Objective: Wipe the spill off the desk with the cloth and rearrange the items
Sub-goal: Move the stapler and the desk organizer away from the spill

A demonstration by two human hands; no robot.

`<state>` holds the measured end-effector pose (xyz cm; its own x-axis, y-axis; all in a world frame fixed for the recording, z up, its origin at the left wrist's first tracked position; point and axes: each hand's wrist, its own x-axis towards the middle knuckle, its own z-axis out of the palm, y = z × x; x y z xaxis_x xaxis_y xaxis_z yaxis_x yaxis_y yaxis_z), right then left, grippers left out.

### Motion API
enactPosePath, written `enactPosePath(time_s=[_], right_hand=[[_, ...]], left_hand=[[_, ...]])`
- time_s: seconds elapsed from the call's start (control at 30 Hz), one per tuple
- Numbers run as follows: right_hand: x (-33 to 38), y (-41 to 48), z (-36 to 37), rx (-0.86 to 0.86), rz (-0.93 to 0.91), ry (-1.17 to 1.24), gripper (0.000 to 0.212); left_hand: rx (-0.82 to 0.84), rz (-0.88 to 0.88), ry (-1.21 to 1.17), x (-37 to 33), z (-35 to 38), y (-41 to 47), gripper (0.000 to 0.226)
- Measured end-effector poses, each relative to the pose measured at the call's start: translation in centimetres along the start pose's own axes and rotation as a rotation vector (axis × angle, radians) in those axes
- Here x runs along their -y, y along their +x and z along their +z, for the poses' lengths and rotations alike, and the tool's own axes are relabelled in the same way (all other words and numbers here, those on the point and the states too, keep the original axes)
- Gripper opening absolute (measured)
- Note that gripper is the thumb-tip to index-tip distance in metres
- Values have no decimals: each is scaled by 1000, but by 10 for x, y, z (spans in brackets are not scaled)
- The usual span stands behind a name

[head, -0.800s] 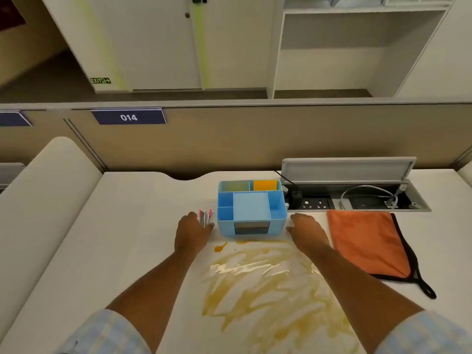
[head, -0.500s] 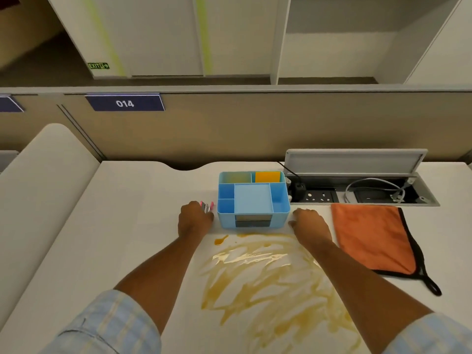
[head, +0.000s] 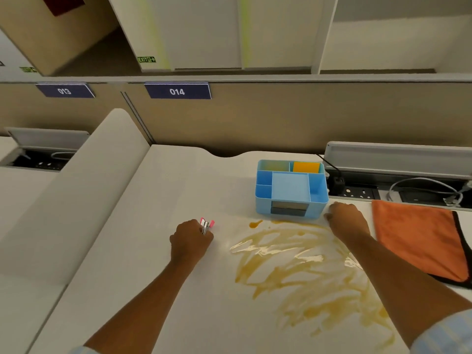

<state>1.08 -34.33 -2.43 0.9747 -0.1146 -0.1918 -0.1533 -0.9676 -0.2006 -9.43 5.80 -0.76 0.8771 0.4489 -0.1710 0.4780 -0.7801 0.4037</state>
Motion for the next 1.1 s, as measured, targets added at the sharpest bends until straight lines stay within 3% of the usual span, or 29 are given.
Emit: enactPosePath(time_s=[0.27,0.93,1.1], right_hand=[[22,-7,4,-4,-65,3,21],[28,-14,7,15,-28,54,23],[53,-19,12,70,-22,134,28]], left_hand=[[-19,-71,89,61,-22,-42,28],[-29,-141,144,96,-20,-69,27],[-83,-247,120,104,-37,-73,55]])
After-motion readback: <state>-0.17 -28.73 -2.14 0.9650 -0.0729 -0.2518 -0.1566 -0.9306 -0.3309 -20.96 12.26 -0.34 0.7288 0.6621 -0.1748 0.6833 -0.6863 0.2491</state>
